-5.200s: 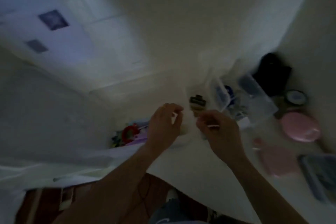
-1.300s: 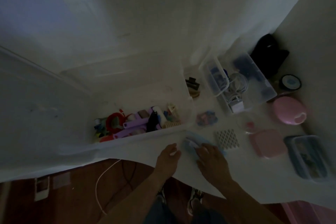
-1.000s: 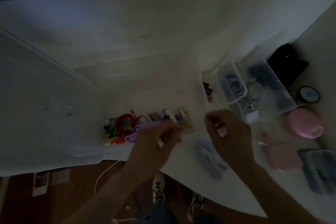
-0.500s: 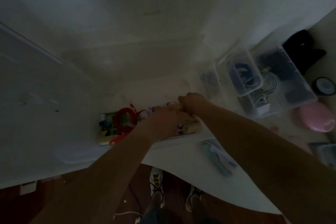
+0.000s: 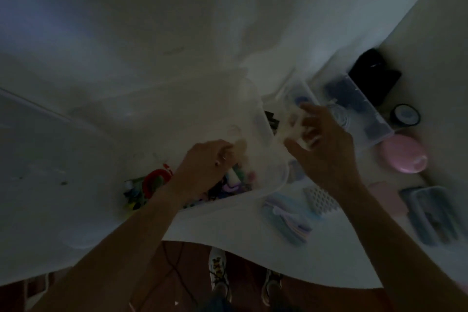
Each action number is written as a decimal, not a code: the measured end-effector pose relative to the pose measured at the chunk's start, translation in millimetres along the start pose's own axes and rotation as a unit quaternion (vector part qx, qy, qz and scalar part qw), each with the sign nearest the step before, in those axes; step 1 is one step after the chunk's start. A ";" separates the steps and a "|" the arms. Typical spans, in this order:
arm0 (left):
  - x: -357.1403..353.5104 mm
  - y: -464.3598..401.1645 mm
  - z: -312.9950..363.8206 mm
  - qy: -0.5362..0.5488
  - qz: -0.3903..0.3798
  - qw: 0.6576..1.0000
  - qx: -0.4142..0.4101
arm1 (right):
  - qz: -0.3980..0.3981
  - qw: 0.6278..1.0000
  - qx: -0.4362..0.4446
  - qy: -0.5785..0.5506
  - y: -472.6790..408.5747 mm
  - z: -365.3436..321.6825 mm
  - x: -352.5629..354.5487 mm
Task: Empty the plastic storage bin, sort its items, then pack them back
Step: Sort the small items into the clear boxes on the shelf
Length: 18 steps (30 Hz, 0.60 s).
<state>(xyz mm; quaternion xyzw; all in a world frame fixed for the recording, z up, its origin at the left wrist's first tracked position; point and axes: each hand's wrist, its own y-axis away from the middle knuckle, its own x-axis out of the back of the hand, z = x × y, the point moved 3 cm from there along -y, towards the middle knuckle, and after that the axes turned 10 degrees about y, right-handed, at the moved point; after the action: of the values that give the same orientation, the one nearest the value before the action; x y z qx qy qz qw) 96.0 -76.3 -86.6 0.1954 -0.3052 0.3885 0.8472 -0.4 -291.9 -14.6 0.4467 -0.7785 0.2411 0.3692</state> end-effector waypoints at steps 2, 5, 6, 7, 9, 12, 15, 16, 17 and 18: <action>14.9 12.3 23.9 0.097 0.047 0.994 0.025 | -0.016 0.983 -0.117 -0.141 17.1 29.3 13.5; 8.2 25.7 84.1 0.231 0.059 0.971 0.018 | -0.011 0.919 -0.240 -0.313 50.2 70.9 31.5; -3.6 27.6 104.2 0.269 0.054 0.961 0.021 | -0.001 0.904 -0.261 -0.340 64.6 86.5 38.5; -19.2 29.4 122.7 0.297 0.044 0.953 0.025 | 0.011 0.892 -0.278 -0.356 79.3 101.9 45.3; -66.9 33.0 143.5 0.333 -0.007 0.941 0.059 | 0.036 0.876 -0.322 -0.356 109.7 135.2 55.3; -161.2 45.3 139.4 0.338 -0.099 0.920 0.170 | 0.053 0.865 -0.403 -0.295 151.7 188.4 54.7; -248.3 61.4 114.3 0.285 -0.169 0.909 0.252 | 0.032 0.850 -0.463 -0.251 182.0 240.1 35.0; -268.5 64.4 107.9 0.268 -0.178 0.907 0.273 | 0.021 0.845 -0.478 -0.237 188.5 255.5 27.2; -283.6 64.6 104.5 0.255 -0.177 0.907 0.285 | 0.012 0.842 -0.489 -0.228 192.6 268.4 20.4; -295.4 62.4 102.9 0.245 -0.169 0.909 0.291 | 0.006 0.840 -0.496 -0.217 194.5 279.0 15.3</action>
<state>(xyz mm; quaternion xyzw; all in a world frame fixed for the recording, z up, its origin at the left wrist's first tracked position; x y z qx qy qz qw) -141.3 -255.2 -202.5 0.3809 0.0766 0.3466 0.8538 -275.6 -402.3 -181.8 0.2401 -0.8567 -0.2789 0.3615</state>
